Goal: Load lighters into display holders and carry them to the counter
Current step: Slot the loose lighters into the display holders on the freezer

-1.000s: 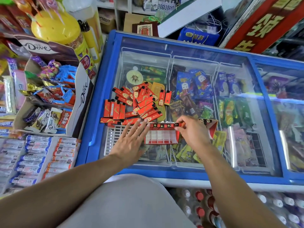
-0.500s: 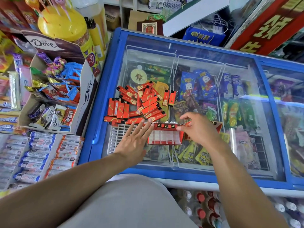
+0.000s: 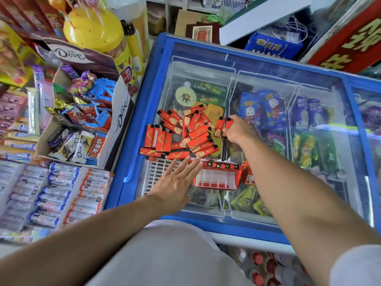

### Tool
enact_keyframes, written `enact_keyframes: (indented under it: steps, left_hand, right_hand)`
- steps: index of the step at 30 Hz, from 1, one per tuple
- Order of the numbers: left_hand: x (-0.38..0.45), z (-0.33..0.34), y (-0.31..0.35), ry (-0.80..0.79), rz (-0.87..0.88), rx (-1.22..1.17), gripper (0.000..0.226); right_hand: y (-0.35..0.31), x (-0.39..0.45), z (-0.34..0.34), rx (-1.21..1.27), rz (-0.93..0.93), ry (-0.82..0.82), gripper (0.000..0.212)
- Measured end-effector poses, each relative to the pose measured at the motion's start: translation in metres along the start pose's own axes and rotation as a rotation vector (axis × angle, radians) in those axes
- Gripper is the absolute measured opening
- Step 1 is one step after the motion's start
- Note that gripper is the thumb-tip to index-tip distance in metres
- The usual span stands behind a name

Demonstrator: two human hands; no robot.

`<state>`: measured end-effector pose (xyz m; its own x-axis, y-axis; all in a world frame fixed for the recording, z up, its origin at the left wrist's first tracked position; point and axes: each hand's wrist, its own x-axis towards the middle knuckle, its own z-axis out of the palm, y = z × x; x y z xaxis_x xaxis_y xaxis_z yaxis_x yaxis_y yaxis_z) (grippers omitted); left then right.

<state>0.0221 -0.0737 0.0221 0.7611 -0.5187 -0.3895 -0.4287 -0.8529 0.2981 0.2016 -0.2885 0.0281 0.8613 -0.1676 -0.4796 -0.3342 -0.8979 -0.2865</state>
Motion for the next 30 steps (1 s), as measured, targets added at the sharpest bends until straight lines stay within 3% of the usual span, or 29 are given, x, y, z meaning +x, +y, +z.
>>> enact_keyframes:
  steps: [4, 9, 12, 14, 16, 23, 30]
  left_hand:
    - [0.001, 0.004, -0.003, 0.013, 0.012, -0.036, 0.099]
    - [0.002, 0.012, -0.005, 0.098, 0.010, -0.294, 0.099]
    - [0.003, 0.023, -0.009, 0.069, -0.054, -0.285, 0.098]
    - [0.001, 0.031, -0.009, 0.010, -0.082, -0.191, 0.097]
    - [-0.001, 0.034, -0.006, -0.048, -0.118, -0.092, 0.095]
    - [-0.008, 0.032, -0.007, -0.186, -0.193, -0.008, 0.099]
    - [-0.008, 0.029, -0.013, -0.212, -0.175, -0.007, 0.103]
  right_hand:
    - [0.010, 0.004, -0.002, 0.077, 0.094, 0.070, 0.054]
    - [0.015, -0.053, -0.026, 0.334, -0.117, 0.238, 0.038]
    - [0.010, -0.115, -0.038, 0.328, -0.297, 0.087, 0.025]
    - [0.009, -0.154, -0.036, 0.246, -0.381, -0.079, 0.027]
    - [0.011, -0.174, -0.023, 0.171, -0.414, -0.141, 0.029]
    - [0.026, -0.163, 0.050, -0.085, -0.402, 0.184, 0.026]
    - [0.031, -0.157, 0.070, -0.147, -0.426, 0.429, 0.025]
